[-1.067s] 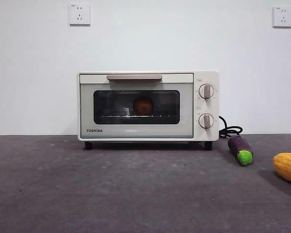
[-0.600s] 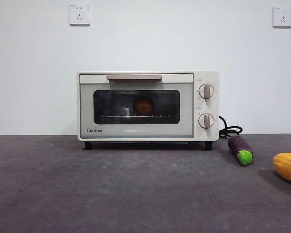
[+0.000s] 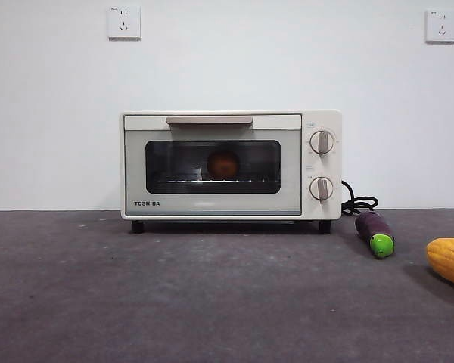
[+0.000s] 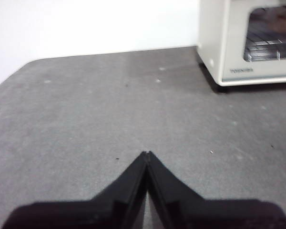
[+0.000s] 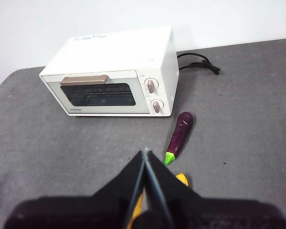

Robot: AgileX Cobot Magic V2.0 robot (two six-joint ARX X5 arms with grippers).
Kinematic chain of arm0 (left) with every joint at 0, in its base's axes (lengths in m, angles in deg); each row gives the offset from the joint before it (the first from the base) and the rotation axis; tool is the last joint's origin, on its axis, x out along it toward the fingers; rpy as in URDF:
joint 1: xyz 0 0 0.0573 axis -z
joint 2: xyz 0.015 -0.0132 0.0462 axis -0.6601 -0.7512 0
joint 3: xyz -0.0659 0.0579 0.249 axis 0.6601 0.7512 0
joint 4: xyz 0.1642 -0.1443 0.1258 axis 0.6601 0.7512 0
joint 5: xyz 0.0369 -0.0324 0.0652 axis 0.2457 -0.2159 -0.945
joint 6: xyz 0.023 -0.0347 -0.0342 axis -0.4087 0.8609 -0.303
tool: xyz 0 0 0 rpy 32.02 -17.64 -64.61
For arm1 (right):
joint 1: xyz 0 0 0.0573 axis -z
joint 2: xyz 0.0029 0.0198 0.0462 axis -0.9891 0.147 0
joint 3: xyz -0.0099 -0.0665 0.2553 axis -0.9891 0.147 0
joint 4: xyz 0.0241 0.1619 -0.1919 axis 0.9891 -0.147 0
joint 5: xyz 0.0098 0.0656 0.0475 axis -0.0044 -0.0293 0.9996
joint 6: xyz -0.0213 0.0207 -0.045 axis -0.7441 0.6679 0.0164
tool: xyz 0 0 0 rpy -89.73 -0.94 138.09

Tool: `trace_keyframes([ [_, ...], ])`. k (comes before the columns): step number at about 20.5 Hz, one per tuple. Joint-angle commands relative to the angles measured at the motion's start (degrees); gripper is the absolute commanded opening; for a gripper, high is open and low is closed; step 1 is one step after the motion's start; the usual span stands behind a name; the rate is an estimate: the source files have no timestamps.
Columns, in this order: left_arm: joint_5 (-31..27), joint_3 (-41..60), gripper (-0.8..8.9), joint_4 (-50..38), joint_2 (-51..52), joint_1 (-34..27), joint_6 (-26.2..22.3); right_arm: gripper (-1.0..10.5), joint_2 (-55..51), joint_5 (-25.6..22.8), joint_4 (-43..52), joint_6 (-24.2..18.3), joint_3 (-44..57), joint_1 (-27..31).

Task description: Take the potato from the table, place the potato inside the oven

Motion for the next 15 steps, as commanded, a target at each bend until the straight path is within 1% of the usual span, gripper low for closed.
trace_keyframes([
  [1,-0.7,0.9,-0.02,-0.6,0.1,0.3,2.2,0.0,0.0,-0.2,-1.1,0.6,0.0,-0.1],
  [5,-0.9,1.0,-0.02,-0.7,0.1,0.3,2.5,0.0,0.0,-0.2,-1.1,0.6,0.0,-0.1],
  [9,-3.5,1.0,-0.02,-0.8,0.1,0.3,6.7,0.0,0.0,-0.2,-1.1,0.6,0.0,-0.1],
  [11,-3.6,1.0,-0.02,-0.8,0.1,0.3,8.3,0.0,0.0,-0.2,-1.1,0.6,0.0,-0.1],
  [15,-3.3,1.0,-0.02,-0.9,0.1,0.3,8.1,0.0,0.0,-0.2,-1.1,0.6,0.0,-0.1],
])
